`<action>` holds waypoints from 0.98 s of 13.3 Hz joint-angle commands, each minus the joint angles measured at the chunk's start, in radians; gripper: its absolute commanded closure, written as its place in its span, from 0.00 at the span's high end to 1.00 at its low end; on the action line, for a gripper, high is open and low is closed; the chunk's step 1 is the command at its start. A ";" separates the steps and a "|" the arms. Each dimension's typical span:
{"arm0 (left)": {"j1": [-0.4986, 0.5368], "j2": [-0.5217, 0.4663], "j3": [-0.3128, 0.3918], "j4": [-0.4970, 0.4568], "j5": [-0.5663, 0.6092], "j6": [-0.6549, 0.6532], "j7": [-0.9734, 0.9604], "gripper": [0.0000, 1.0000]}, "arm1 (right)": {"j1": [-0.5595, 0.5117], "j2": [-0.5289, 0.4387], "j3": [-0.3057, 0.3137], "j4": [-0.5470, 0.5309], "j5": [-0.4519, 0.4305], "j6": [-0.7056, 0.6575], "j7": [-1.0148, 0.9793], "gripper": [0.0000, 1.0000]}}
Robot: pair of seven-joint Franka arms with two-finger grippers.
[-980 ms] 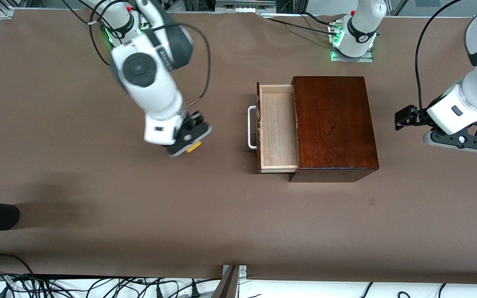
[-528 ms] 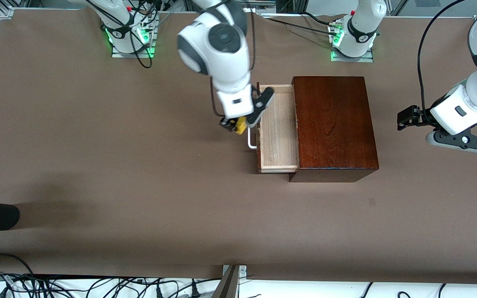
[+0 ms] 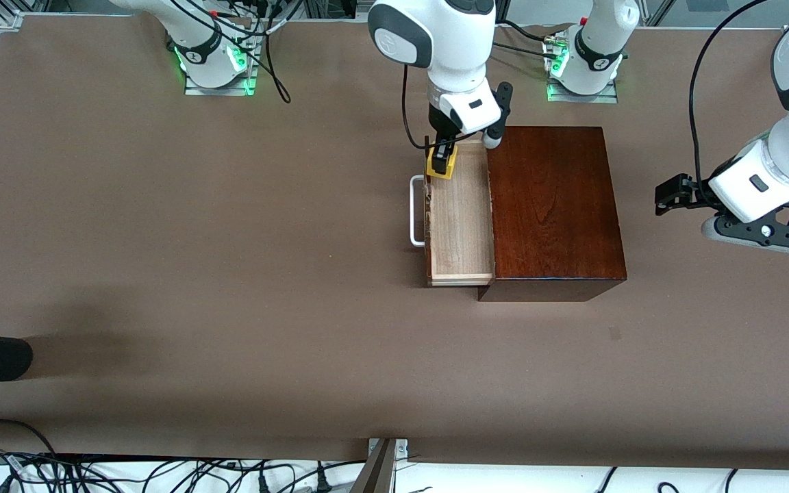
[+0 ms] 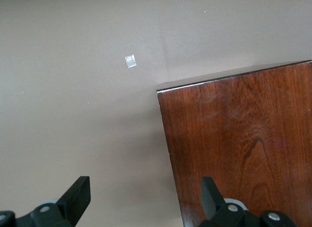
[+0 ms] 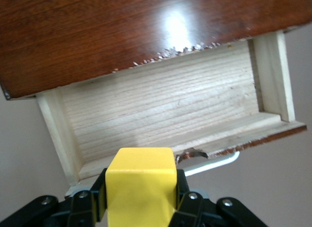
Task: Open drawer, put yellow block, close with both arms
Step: 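Lower the cube into the drawer and open the right gripper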
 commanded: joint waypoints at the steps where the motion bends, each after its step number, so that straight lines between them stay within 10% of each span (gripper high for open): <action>1: 0.001 -0.005 -0.002 -0.005 -0.017 0.005 0.021 1.00 | 0.014 0.050 -0.008 0.048 -0.014 0.037 -0.057 0.00; 13: -0.002 -0.007 -0.002 -0.005 -0.017 -0.002 0.021 1.00 | 0.008 0.159 -0.012 0.045 -0.037 0.127 -0.224 0.00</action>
